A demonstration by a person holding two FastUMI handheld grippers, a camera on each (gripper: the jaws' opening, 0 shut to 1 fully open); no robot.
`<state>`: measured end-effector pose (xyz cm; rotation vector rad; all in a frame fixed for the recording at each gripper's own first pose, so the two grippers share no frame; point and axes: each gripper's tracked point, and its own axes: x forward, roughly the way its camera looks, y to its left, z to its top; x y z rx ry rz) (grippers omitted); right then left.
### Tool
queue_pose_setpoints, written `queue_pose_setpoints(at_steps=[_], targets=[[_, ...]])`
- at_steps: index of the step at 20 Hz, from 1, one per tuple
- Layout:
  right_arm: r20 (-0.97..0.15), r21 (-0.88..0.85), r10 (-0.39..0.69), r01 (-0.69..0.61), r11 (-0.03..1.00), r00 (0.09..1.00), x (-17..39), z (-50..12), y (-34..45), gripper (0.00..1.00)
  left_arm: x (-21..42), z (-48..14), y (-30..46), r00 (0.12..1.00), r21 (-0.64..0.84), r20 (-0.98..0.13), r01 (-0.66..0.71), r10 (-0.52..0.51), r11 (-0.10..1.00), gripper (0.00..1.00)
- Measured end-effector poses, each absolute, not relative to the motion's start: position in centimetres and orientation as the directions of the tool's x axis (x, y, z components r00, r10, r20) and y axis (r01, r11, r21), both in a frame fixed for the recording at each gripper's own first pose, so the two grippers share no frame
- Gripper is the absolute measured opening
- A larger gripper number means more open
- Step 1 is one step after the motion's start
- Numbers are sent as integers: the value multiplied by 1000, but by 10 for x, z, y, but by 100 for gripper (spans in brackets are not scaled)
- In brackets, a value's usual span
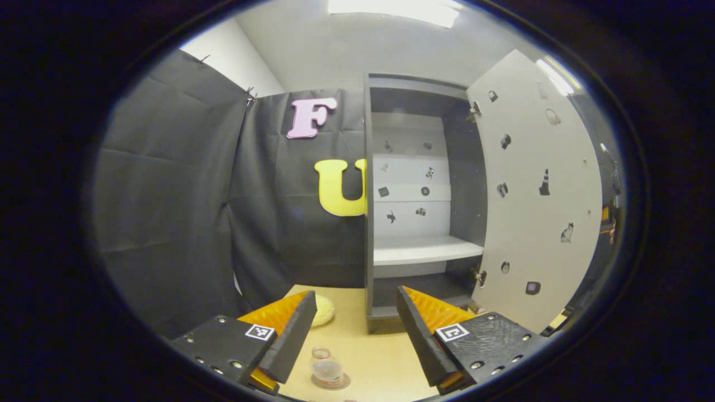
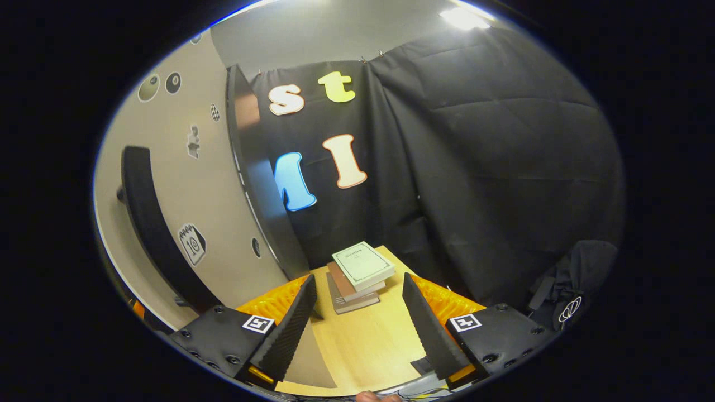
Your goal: Open the cabinet door with the right hand, grasp the bottle in the cabinet with the left hand and place it on the coaster, then close the cabinet door with the right hand.
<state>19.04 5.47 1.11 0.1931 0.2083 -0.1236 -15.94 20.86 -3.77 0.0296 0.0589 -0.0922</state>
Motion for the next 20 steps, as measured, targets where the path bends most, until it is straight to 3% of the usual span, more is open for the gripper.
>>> queue_pose_setpoints(at_steps=[4,5,7,9,14,17,18,20], targets=[[-141,145,-49,70,987,989,187,52,54,98,-158,-12,177,990,1,-72,120,-120,993,87],[-126,128,-35,51,990,991,186,59,55,92,-158,-7,169,989,-2,-74,126,-126,992,91],[-96,85,-3,11,996,995,182,72,61,92,-159,0,153,988,-5,-78,137,-137,991,87],[-81,26,33,-31,999,996,180,80,67,92,-162,4,138,986,-16,-90,143,-144,990,91],[-47,-135,121,-126,983,992,176,93,84,92,-179,0,121,986,-59,-115,111,-117,992,89],[-56,-117,193,-199,973,980,175,91,102,98,-193,-7,125,989,-54,-128,64,-71,996,86],[-53,-114,200,-204,972,978,174,93,103,92,-196,-9,126,989,-55,-137,54,-61,997,86],[-57,-93,200,-205,974,978,175,92,104,92,-200,-12,127,988,-53,-146,50,-57,997,86]])
